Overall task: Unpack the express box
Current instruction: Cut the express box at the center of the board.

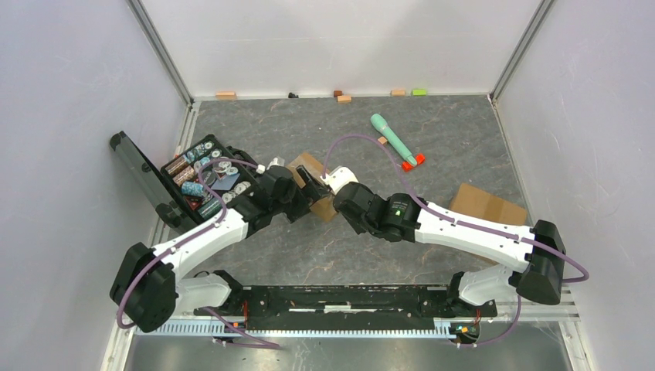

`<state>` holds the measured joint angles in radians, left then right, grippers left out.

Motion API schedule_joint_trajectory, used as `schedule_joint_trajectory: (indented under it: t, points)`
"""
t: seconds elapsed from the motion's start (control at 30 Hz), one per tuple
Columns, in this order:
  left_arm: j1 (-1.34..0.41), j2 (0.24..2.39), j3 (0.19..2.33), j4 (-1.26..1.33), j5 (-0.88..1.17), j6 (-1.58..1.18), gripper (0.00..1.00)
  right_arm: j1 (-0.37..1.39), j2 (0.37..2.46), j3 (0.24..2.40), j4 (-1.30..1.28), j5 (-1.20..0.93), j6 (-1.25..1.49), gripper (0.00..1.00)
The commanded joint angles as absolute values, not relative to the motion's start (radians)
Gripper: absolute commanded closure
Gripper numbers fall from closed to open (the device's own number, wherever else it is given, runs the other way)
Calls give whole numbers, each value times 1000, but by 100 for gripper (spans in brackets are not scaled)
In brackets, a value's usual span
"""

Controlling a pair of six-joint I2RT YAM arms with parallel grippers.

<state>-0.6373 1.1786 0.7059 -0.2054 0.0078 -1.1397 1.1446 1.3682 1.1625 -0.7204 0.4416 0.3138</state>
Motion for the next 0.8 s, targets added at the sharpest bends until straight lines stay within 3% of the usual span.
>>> schedule_joint_trajectory:
  t: [0.0,0.43,0.77]
  points:
    - [-643,1189,698,-89,-5,-1232,0,1150,1369,1161,-698,421,313,100]
    - [-647,1267,716,-114,-23,-1243,1,1149,1370,1156,-696,416,315,100]
    - [-668,1368,796,-267,-64,-1161,14,1148,1361,1163,-703,434,314,100]
